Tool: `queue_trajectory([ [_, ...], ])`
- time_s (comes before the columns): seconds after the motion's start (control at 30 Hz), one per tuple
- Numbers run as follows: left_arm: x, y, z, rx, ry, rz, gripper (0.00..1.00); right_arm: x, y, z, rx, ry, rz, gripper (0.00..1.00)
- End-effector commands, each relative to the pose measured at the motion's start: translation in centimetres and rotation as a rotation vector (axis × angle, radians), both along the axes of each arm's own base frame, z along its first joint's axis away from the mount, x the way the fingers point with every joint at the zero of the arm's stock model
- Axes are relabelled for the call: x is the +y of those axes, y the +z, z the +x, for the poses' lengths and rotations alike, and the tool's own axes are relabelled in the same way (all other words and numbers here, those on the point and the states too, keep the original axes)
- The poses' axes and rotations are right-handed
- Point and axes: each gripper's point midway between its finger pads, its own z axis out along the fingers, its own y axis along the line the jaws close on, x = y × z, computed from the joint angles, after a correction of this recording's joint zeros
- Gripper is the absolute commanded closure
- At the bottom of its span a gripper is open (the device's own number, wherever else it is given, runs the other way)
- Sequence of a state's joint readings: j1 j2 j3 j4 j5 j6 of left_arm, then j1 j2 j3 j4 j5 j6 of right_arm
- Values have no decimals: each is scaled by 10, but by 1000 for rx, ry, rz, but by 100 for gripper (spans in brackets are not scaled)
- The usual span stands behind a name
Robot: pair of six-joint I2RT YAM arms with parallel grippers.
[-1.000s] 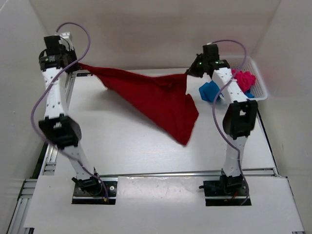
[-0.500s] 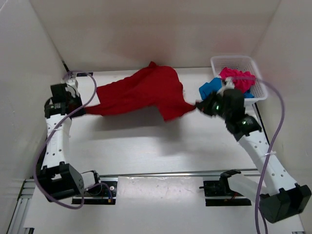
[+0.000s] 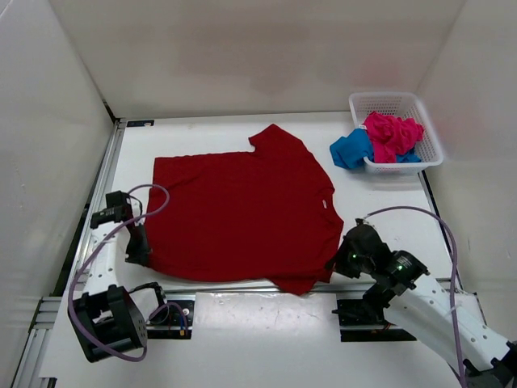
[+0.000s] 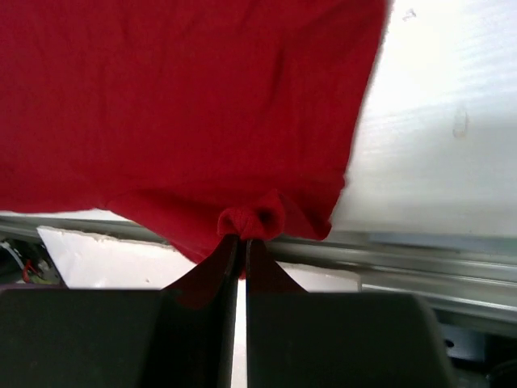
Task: Fold and stack the t-shirts
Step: Flatten out the tshirt, then fold the flattened tshirt in 1/3 of the way
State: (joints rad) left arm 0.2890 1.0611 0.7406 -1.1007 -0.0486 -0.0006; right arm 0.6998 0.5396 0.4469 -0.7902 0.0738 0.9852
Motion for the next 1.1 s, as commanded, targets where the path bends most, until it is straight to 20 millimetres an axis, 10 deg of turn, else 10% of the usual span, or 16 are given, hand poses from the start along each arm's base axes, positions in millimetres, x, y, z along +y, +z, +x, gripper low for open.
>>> queue_trajectory([
  [0.0, 2, -10, -29, 87, 12, 31, 90, -11, 0, 0, 8, -81, -23, 100],
  [0.47, 21, -15, -30, 120, 37, 124, 90, -12, 1, 7, 47, -28, -143, 100],
  [0.73, 24, 17, 41, -19, 23, 56, 90, 8, 65, 121, -166, 32, -192, 100],
  [1.07, 23, -5, 82, 29, -13, 3, 90, 18, 41, 222, -132, 153, -334, 100],
])
